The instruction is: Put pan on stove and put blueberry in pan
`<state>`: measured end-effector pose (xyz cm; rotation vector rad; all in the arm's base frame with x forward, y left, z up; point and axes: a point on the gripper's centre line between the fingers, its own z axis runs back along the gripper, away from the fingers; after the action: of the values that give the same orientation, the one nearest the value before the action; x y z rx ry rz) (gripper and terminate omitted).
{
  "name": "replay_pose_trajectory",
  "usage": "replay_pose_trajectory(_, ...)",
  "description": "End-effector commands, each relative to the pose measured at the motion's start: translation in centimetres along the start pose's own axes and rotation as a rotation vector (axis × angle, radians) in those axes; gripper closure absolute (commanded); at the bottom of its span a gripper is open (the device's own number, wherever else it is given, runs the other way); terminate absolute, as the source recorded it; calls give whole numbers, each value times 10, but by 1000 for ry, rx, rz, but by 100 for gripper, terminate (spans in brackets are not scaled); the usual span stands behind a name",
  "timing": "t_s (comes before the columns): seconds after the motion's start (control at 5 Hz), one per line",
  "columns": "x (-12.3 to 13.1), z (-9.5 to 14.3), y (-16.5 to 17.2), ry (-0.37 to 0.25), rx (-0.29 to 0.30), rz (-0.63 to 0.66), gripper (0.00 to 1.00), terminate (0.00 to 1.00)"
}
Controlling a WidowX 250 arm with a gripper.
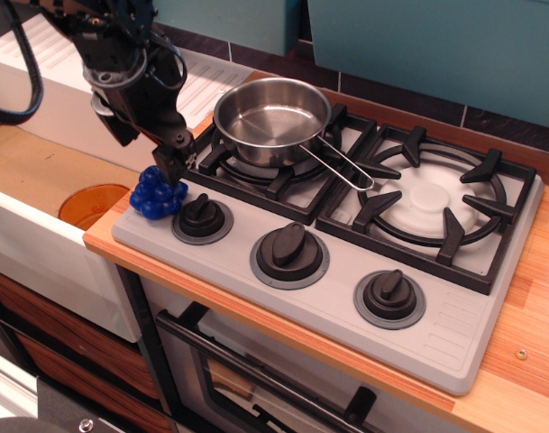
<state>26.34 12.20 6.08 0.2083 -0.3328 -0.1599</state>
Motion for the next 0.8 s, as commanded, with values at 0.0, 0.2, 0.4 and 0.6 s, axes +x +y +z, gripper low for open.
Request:
replay_pose_trajectory(0.0,3,-12,0,-23,9,11,0,0)
replay_pose_trajectory(0.2,-1,-23,-5,-25,-4,18,0,0)
replay_pose_trajectory(0.4,-5,-29,-7,-15,-17,27,0,0)
replay_pose_trajectory(0.6,-6,-29,-11,15,-16,47,100,0)
